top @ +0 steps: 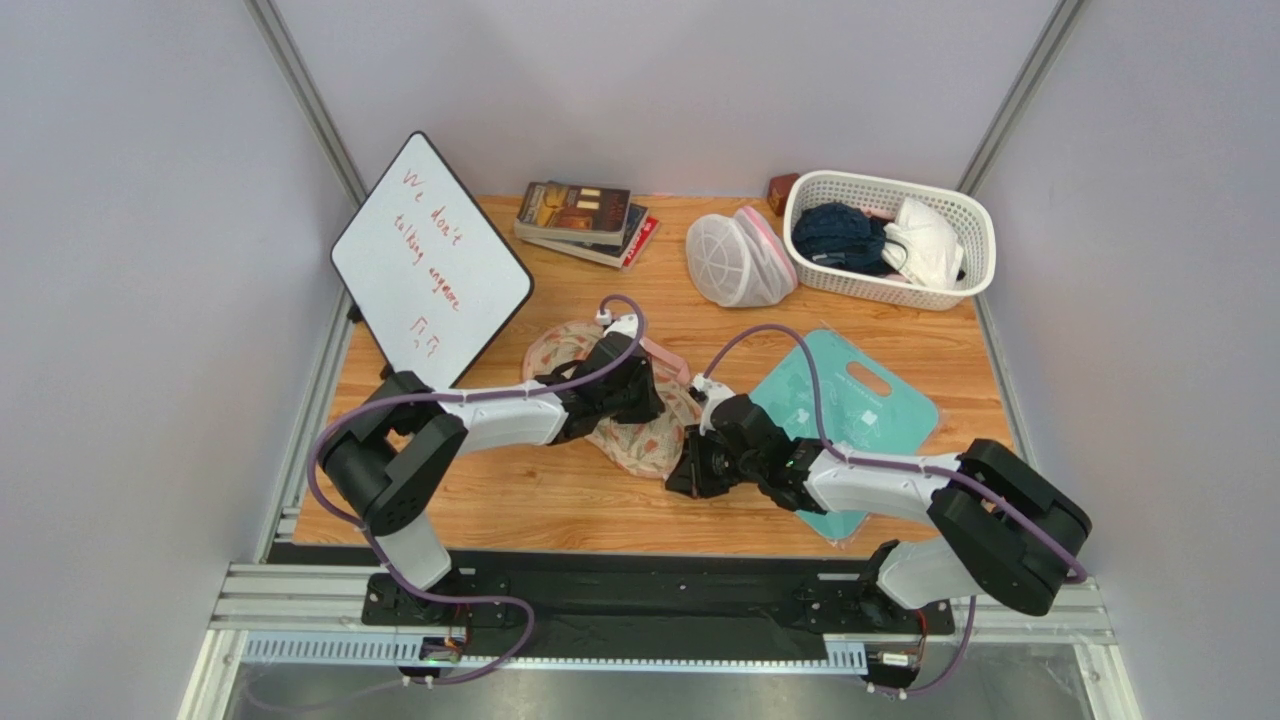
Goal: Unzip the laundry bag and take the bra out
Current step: Unzip the laundry bag at the center of the board.
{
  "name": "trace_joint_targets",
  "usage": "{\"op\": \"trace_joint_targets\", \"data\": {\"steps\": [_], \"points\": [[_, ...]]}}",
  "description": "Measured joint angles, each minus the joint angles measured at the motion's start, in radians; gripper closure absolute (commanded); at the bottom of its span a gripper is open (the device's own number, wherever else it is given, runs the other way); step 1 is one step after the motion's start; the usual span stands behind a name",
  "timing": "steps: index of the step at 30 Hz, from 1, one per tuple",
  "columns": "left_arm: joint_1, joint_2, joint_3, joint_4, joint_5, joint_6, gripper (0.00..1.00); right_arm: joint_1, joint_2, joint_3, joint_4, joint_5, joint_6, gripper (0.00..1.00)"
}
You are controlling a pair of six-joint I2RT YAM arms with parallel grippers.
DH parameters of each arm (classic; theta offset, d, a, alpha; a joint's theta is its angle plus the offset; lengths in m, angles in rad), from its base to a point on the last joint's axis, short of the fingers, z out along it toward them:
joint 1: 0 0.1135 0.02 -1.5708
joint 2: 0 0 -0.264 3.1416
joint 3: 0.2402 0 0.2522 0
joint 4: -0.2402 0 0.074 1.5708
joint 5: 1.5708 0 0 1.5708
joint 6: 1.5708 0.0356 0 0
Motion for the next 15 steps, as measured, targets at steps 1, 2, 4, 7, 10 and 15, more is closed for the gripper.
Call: {"op": "trace_joint_targets", "data": {"steps": [1,2,4,7,10,15], "points": [[0.0,0.0,-0.004,0.007,-0.006,-0.011,1.0,0.003,0.0,0.0,0.003,0.003,0.002,1.0],[0.0,0.0,-0.007,0.012,-0.011,-0.021,1.0,0.006,0.0,0.0,0.006,0.006,0.004,1.0],[-0.001,-0.001,-0.015,0.026,-0.023,-0.042,1.0,0.011,0.0,0.0,0.011,0.012,0.008,1.0],[-0.006,-0.002,-0.022,0.04,-0.044,-0.063,1.0,0.02,-0.003,0.0,0.016,0.021,0.014,1.0],[-0.016,-0.005,-0.027,0.047,-0.071,-0.081,1.0,0.026,-0.007,0.0,0.02,0.026,0.022,1.0],[-0.031,-0.017,-0.04,0.055,-0.119,-0.11,1.0,0.035,-0.012,0.0,0.023,0.033,0.029,1.0]]}}
